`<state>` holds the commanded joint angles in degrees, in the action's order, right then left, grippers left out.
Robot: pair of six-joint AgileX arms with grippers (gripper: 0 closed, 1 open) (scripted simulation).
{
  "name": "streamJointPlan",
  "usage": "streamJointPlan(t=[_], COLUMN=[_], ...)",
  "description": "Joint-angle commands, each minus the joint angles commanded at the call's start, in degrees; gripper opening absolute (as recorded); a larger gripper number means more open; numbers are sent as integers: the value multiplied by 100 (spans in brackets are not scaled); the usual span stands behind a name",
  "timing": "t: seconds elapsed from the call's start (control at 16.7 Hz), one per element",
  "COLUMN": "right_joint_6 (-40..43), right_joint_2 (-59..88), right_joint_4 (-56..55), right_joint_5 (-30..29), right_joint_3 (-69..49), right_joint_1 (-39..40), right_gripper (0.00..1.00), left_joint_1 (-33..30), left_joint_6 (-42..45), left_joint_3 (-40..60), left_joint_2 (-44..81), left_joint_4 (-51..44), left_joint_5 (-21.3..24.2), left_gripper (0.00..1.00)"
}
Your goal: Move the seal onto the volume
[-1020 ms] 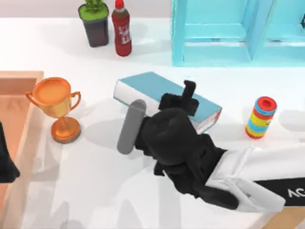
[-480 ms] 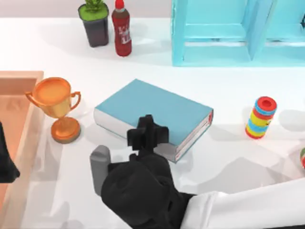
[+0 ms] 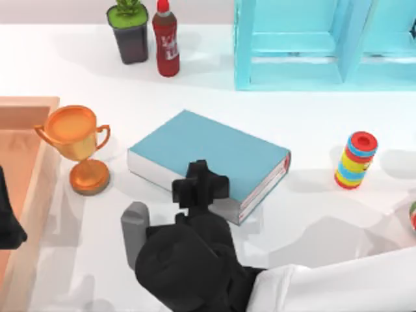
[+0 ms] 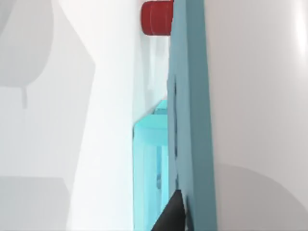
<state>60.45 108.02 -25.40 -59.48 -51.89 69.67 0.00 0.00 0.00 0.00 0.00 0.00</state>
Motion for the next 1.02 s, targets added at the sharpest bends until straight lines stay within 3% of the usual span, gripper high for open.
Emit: streamJointPlan(t=[0.78, 1.02], right_joint_6=[-29, -29], right_joint_2=[554, 554], right_joint_4=[-699, -699], right_joint_5=[6, 6], right_joint_3=[201, 201], right_joint_1=[-23, -23], right_gripper=[0, 30], left_joint_1=[0, 0], left_joint_6=[0, 0], left_joint_3=[0, 0], left_joint_2=[0, 0], left_joint_4=[0, 0], left_joint_5=[0, 0], left_gripper=[100, 100])
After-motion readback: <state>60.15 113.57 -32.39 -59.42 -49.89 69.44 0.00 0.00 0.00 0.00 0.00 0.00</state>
